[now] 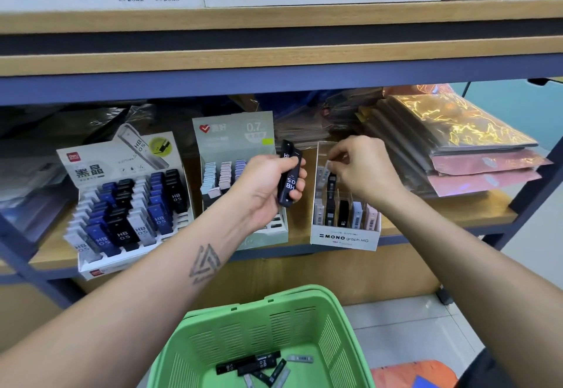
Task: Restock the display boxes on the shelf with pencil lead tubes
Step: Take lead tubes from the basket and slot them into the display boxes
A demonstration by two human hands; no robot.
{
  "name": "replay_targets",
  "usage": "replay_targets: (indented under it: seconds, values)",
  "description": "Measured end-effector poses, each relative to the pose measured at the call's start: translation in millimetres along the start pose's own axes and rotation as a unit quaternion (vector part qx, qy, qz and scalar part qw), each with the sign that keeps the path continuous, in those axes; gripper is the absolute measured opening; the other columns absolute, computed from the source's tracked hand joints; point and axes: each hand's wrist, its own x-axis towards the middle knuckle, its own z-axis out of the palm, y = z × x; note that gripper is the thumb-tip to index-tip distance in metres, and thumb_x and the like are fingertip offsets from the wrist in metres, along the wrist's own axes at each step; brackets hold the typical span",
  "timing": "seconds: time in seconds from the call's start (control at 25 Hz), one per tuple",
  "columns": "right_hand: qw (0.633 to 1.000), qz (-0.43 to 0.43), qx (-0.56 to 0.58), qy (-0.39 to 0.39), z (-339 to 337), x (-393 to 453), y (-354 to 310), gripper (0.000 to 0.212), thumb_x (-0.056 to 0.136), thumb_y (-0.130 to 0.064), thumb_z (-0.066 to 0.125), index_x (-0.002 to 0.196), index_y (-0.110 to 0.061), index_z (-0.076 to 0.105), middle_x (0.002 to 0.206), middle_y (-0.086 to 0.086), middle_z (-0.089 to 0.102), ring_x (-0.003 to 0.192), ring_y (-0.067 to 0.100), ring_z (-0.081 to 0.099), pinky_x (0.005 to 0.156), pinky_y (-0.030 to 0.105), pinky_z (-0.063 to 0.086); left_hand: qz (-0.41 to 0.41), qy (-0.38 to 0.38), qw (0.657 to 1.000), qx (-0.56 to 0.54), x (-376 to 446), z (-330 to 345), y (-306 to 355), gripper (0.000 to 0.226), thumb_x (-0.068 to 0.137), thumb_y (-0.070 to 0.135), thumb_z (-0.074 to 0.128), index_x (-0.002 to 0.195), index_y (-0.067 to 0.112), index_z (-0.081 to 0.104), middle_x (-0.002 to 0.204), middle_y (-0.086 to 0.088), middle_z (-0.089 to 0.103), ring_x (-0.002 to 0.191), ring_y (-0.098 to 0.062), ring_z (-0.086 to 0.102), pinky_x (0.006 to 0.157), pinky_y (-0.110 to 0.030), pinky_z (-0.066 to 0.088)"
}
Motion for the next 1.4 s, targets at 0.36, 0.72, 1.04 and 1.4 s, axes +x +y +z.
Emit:
replay_targets:
  seconds: [0.36,0.72,1.04,1.4]
  values:
    - [0.993,-0.05,-0.109,-0.018,23,-2,1,0.014,0.09,-0.016,0.071,0.103,-0.016,0.076,0.106,0.007,0.068,0.105,0.03,0.061,0.081,0.04,0.05,-0.014,-0.019,1.0,0.0,-5,-4,-2,0.014,0.102,0.006,0.05,0.108,-0.003,0.058,0.076,-0.012,0.06,0.056,-0.017,0.056,0.043,-0.022,0.043]
    - [0.949,0.088,0.29,-0.088,-5,-8,-15,0.014,0.096,-0.02,0.066,0.102,-0.014,0.077,0.094,0.004,0.075,0.085,0.018,0.069,0.077,0.033,0.054,-0.011,-0.037,0.998,0.051,-11,-5,-14,0.017,0.101,0.008,0.055,0.108,-0.004,0.064,0.092,-0.022,0.073,0.071,-0.024,0.072,0.058,-0.029,0.06]
    - [0.809,0.198,0.472,-0.29,-19,-21,-27,0.042,0.088,-0.011,0.075,0.126,-0.01,0.057,0.102,0.02,0.076,0.093,0.035,0.075,0.082,0.04,0.063,0.087,-0.015,0.996,-0.013,-16,-6,-2,0.023,0.104,0.005,0.048,0.125,-0.002,0.054,0.112,-0.02,0.073,0.098,-0.029,0.074,0.074,-0.037,0.062]
    - [0.859,0.204,0.461,-0.091,-33,-15,-11,0.021,0.099,-0.001,0.053,0.105,-0.001,0.073,0.09,0.016,0.07,0.073,0.017,0.062,0.066,0.028,0.055,0.066,0.01,0.998,0.013,-17,4,1,0.017,0.106,0.014,0.047,0.119,0.007,0.055,0.095,-0.015,0.076,0.072,-0.024,0.072,0.057,-0.03,0.058]
